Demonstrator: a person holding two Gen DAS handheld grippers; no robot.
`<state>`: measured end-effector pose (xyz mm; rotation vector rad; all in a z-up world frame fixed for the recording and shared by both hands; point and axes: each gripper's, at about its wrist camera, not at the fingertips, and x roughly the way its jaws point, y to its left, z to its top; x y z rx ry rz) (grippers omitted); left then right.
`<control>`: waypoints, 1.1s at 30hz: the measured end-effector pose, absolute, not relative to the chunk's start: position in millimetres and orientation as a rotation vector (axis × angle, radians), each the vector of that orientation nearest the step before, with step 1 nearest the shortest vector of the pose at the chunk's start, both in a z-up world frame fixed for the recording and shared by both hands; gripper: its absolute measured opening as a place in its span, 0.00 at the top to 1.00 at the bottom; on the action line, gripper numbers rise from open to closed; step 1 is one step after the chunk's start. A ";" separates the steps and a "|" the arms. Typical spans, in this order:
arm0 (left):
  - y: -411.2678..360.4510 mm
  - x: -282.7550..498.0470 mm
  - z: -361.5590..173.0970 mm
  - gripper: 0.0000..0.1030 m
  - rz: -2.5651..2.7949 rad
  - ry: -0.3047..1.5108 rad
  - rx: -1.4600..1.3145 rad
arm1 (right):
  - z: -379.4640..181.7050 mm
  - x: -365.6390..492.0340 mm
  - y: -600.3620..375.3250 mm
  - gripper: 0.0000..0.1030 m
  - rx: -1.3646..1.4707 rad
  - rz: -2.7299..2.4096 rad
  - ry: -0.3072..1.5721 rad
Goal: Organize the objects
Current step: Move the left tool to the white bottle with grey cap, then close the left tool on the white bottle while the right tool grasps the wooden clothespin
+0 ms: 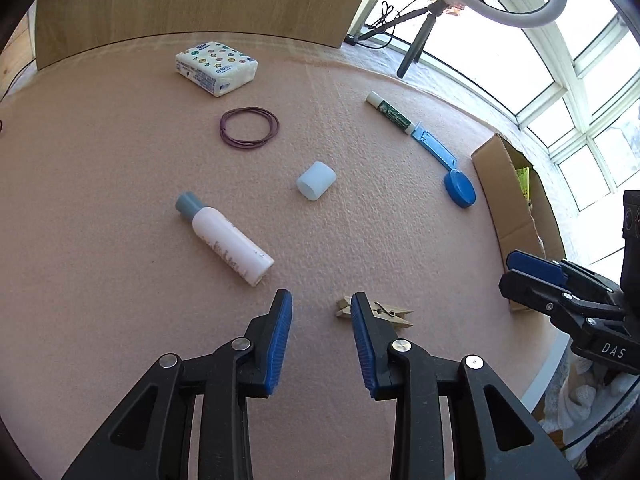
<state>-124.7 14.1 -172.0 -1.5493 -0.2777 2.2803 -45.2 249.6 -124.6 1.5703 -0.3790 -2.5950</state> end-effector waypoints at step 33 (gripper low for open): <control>3.5 -165.0 -195.8 0.72 2.418 -0.175 -1.768 | -179.2 -88.2 158.8 0.55 1.650 -2.363 0.067</control>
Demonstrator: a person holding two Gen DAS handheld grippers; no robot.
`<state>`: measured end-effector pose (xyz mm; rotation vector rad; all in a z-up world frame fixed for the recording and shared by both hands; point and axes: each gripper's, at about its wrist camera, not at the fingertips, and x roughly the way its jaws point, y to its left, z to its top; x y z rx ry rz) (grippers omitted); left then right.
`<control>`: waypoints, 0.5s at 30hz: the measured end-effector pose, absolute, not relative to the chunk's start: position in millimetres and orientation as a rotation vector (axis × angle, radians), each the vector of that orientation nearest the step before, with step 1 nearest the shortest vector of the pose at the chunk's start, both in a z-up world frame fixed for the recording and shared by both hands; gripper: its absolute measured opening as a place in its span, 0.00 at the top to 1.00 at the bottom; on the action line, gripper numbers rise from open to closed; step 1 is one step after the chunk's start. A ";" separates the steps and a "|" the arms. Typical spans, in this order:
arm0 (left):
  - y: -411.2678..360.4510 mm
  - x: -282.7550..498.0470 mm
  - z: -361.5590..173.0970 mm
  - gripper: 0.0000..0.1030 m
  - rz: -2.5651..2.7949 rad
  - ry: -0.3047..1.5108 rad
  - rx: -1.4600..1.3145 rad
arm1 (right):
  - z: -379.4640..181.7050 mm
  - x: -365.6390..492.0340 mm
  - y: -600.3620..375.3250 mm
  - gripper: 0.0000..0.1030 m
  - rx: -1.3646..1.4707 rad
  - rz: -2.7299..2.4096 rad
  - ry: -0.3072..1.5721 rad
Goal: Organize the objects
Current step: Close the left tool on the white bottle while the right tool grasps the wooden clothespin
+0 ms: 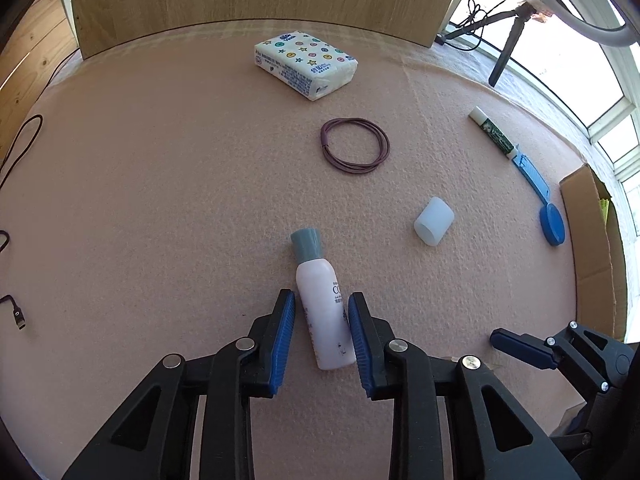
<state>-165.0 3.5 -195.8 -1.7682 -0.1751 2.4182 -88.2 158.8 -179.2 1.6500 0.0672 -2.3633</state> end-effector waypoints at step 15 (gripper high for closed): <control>-10.7 -147.0 -195.9 0.79 2.444 -0.149 -1.754 | -184.1 -89.1 160.2 0.82 1.671 -2.396 0.088</control>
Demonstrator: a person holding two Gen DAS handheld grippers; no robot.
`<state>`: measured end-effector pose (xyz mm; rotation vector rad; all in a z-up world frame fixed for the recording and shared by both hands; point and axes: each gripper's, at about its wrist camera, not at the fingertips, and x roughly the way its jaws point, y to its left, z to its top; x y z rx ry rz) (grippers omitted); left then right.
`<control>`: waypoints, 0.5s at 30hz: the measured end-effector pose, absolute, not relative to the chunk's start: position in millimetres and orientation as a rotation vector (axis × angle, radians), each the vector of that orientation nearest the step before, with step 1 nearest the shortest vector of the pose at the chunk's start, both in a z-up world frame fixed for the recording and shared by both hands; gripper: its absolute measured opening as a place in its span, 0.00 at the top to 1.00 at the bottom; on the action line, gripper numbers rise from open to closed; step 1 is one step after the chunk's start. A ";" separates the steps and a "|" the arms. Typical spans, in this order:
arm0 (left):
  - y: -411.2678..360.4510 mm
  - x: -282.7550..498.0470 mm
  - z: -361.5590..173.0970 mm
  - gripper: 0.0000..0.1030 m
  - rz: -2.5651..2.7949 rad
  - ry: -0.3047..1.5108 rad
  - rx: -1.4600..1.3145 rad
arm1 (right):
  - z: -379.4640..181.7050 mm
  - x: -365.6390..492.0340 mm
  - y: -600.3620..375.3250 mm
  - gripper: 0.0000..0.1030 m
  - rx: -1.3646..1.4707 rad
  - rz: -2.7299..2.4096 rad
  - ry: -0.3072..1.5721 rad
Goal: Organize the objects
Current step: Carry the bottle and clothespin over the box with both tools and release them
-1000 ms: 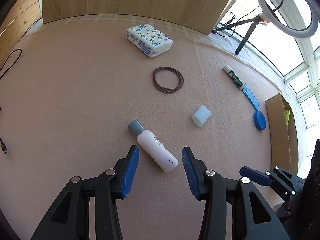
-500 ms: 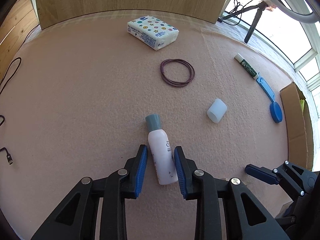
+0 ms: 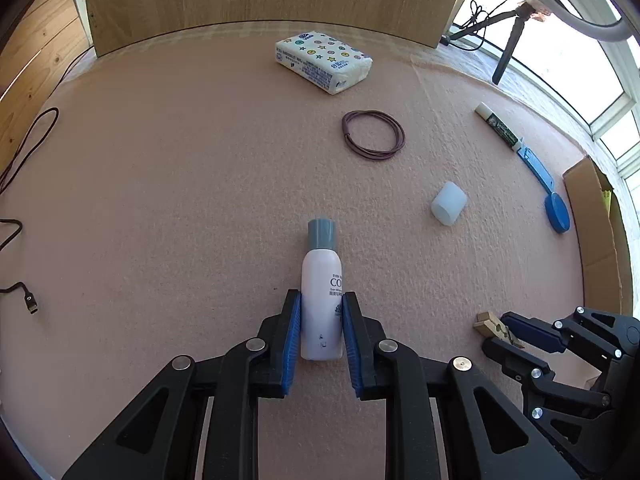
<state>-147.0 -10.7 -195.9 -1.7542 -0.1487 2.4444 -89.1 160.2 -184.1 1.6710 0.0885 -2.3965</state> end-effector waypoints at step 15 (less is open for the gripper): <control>23.9 -122.6 -166.9 0.79 2.415 -0.123 -1.647 | -167.6 -58.5 194.7 0.89 1.622 -2.497 -0.129</control>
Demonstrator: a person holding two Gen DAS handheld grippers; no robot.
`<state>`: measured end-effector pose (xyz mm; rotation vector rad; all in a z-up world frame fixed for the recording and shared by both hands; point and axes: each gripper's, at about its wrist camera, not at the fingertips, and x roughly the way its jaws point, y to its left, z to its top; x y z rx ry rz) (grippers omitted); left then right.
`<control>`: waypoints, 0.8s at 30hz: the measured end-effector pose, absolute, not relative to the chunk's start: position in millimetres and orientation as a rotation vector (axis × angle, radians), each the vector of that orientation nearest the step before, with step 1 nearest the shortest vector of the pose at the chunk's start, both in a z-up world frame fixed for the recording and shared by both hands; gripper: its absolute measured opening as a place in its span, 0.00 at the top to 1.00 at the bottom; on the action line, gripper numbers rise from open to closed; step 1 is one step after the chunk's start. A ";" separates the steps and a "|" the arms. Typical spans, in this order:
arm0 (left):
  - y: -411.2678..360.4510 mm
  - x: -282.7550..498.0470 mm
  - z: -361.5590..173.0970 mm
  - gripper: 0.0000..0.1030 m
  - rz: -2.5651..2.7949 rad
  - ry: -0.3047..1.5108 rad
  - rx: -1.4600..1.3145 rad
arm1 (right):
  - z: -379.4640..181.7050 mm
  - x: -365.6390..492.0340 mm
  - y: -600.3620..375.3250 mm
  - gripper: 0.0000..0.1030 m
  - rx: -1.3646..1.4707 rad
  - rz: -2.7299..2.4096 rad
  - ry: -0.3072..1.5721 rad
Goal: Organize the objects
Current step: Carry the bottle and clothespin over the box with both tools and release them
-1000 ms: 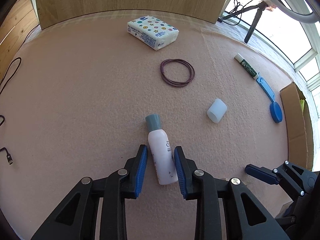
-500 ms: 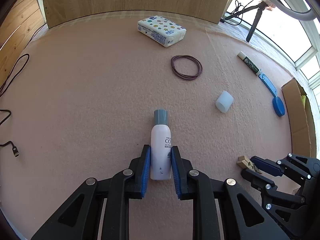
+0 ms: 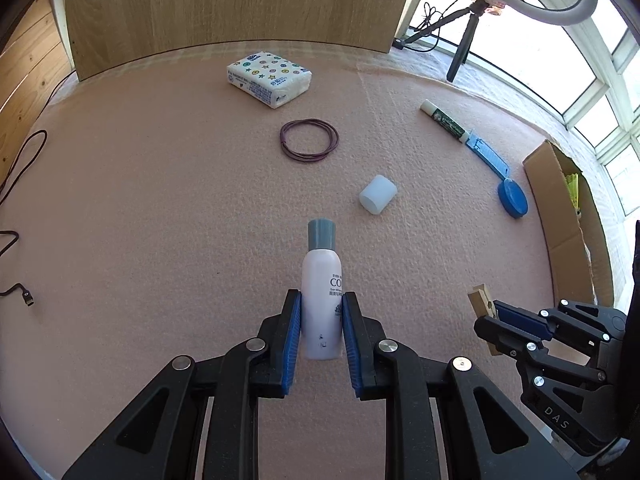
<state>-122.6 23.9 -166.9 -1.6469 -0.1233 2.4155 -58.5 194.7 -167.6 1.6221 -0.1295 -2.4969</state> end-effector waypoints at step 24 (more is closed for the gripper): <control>183.1 -107.5 -109.7 0.79 2.217 -0.024 -1.399 | -82.6 24.0 348.1 0.89 1.441 -2.906 -0.425</control>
